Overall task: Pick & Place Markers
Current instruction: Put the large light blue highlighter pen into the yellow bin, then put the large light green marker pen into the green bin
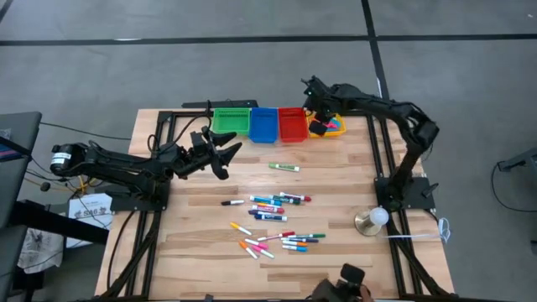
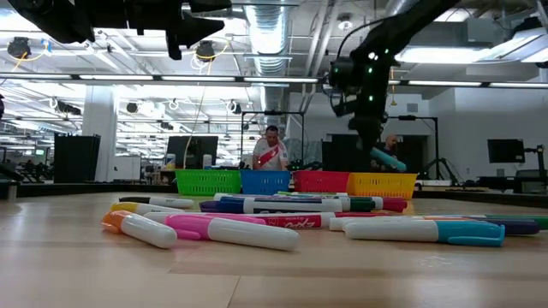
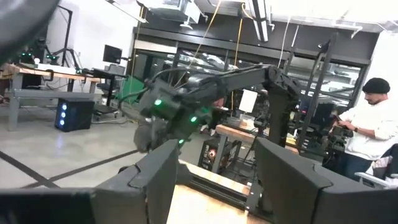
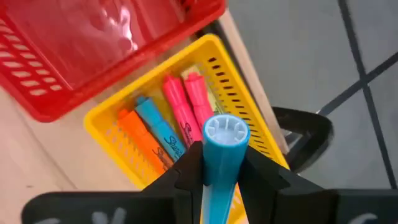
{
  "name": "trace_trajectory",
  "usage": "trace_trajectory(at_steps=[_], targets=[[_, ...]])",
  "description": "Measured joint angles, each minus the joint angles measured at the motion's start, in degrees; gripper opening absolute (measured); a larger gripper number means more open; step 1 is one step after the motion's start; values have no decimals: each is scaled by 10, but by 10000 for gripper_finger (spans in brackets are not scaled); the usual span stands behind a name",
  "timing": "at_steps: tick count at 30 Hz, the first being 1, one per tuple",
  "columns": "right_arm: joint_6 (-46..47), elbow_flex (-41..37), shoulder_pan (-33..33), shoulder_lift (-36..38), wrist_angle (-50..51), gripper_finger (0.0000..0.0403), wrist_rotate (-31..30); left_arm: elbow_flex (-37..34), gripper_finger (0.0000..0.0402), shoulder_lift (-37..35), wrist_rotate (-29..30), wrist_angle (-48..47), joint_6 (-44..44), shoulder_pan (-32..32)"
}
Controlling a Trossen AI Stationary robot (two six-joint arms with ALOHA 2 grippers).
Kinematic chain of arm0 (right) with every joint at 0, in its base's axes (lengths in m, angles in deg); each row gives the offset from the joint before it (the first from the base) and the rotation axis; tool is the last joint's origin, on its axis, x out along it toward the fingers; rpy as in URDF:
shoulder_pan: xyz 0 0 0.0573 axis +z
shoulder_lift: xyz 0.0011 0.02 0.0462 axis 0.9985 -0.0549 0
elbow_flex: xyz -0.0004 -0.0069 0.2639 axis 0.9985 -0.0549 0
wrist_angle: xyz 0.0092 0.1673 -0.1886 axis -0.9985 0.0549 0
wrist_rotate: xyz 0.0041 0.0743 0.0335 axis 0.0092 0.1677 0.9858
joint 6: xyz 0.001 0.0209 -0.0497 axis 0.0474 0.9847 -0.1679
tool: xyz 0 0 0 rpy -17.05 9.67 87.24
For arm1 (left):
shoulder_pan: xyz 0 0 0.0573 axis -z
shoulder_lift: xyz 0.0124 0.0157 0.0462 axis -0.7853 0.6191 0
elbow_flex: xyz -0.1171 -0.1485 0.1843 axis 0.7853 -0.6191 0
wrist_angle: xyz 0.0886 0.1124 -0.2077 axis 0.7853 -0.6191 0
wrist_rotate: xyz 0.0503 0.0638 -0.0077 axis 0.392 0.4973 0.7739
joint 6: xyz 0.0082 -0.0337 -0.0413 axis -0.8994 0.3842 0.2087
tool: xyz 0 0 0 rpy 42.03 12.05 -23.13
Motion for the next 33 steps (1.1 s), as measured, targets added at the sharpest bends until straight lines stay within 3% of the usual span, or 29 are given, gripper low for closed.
trace_trajectory(at_steps=[8, 15, 22, 29, 33], targets=[[-20, 0, 2, -50, 7, 70, -57, 0, 213, 0, 0, 0, 2, 0], [-24, 0, 1, -54, -10, 82, -59, 0, 213, 0, 0, 0, 0, 0], [-26, 0, 4, -53, -14, 130, -60, 0, 213, 0, 0, -5, -5, 0], [-32, 0, 18, -51, 8, 196, -105, 0, 213, 0, 0, -5, -4, 0], [-2, 0, 31, -15, 9, 217, -93, 0, 213, 0, -1, -22, -3, 0]])
